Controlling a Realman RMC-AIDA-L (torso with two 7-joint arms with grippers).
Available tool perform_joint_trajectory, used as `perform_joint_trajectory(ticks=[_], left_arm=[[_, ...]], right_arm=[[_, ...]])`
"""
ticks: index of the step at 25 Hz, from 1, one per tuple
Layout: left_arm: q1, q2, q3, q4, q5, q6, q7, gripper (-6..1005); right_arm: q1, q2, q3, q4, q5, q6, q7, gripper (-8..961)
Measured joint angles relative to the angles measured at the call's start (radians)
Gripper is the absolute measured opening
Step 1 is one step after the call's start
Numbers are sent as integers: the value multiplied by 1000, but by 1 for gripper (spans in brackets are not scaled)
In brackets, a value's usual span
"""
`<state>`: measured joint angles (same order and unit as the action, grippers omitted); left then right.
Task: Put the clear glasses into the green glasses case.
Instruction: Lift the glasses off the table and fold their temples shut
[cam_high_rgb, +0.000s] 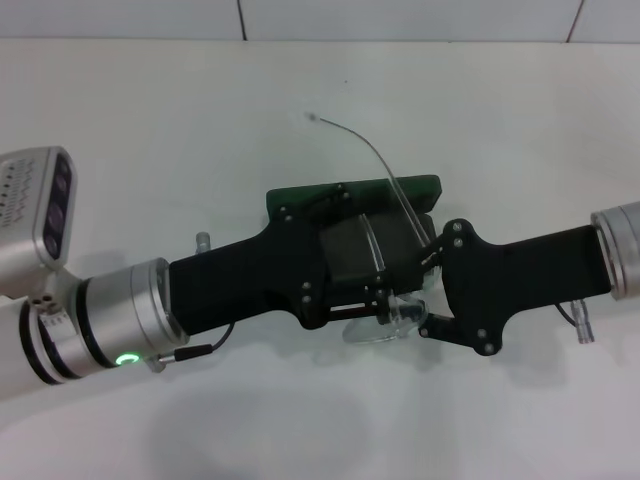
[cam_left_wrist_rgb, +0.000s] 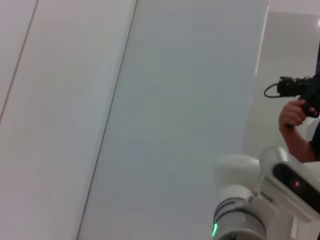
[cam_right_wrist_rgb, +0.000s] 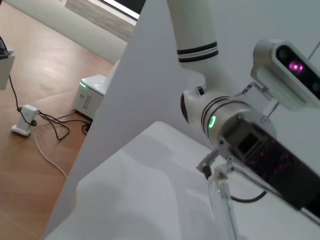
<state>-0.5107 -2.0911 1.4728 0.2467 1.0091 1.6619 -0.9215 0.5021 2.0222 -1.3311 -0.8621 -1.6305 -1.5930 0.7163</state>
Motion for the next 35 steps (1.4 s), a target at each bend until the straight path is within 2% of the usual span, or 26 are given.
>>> perform_joint_trajectory(ticks=[8,15,35], left_arm=[[1,1,-8,6,-45,79,7,875],[13,11,-10,-2,-55,74,8,875],[-43,4,1,-18,77,41,-67,875]], right_arm=[[-21,-2,0,0,-1,-9,-16,121],[-44,-3,6,-3,9,-34,-51,121],[-40,1,-2,-3,13,-38,-79,121]])
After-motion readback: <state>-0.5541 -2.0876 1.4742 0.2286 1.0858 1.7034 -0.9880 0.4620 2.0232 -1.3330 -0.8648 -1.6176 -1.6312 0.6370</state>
